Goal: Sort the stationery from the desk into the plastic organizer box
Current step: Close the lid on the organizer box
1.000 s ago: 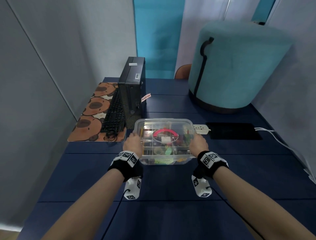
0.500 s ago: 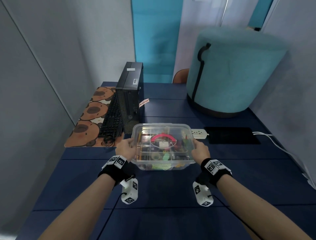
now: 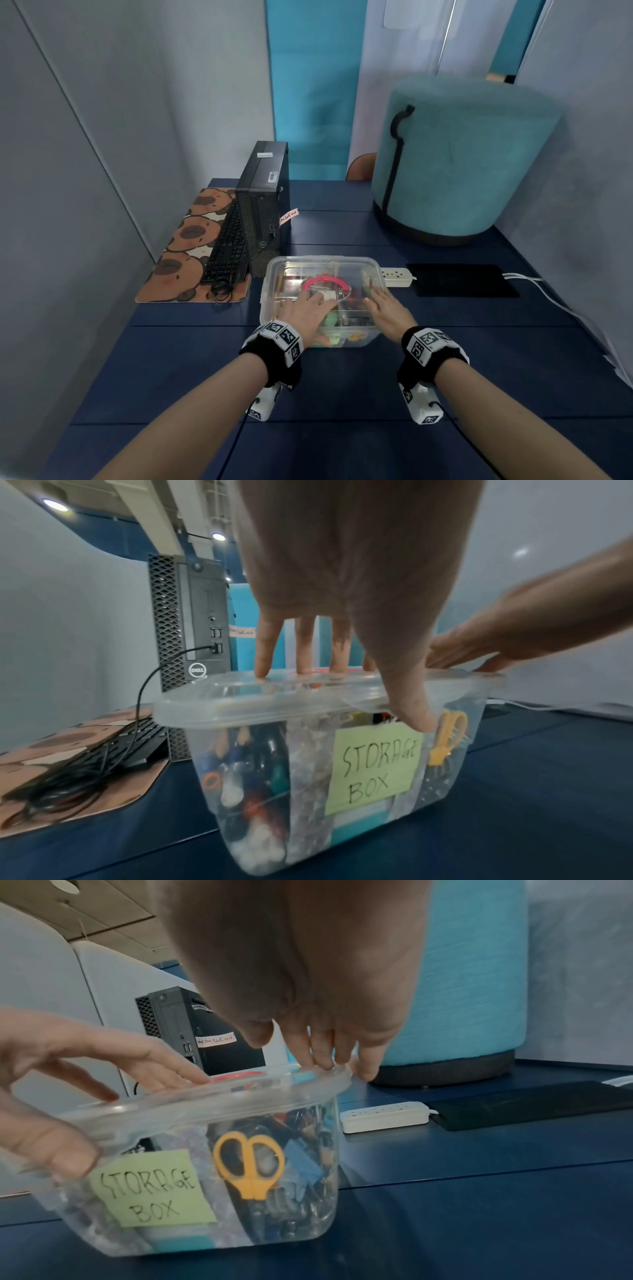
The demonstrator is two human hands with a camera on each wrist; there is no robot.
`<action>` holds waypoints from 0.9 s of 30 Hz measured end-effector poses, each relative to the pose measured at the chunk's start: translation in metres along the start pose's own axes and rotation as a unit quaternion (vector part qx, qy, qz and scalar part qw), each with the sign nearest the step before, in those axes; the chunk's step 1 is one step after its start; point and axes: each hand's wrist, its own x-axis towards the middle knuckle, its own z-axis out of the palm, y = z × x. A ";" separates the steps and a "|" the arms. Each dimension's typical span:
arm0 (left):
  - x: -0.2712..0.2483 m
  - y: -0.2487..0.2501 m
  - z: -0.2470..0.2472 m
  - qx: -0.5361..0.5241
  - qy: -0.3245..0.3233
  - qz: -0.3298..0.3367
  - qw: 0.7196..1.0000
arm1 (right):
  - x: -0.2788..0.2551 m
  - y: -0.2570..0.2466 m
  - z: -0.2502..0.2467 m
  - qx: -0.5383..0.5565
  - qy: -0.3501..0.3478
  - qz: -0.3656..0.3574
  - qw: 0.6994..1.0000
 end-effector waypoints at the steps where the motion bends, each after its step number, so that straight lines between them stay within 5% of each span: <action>1: 0.001 0.003 -0.001 0.006 0.004 -0.008 1.000 | 0.000 0.000 0.001 0.002 0.003 -0.001 1.000; 8: 0.001 0.013 0.009 0.040 0.016 -0.025 0.999 | -0.002 -0.003 0.010 0.020 0.022 0.009 1.000; 12: 0.014 -0.011 -0.014 -0.069 -0.056 0.021 0.996 | -0.004 -0.001 0.007 0.034 0.029 0.002 0.999; 15: 0.028 -0.046 -0.025 -0.125 -0.054 -0.052 0.989 | 0.003 -0.004 -0.001 -0.024 0.031 0.022 0.999; 20: 0.041 -0.074 -0.012 -0.117 -0.113 -0.112 0.980 | 0.045 -0.038 -0.029 -0.157 0.029 -0.003 0.987; 23: 0.044 -0.075 -0.013 -0.119 -0.104 -0.101 0.982 | 0.080 -0.059 -0.027 -0.150 -0.002 -0.063 0.987; 27: 0.044 -0.071 -0.012 -0.126 -0.076 -0.110 0.983 | 0.114 -0.076 -0.019 -0.190 -0.055 -0.055 0.979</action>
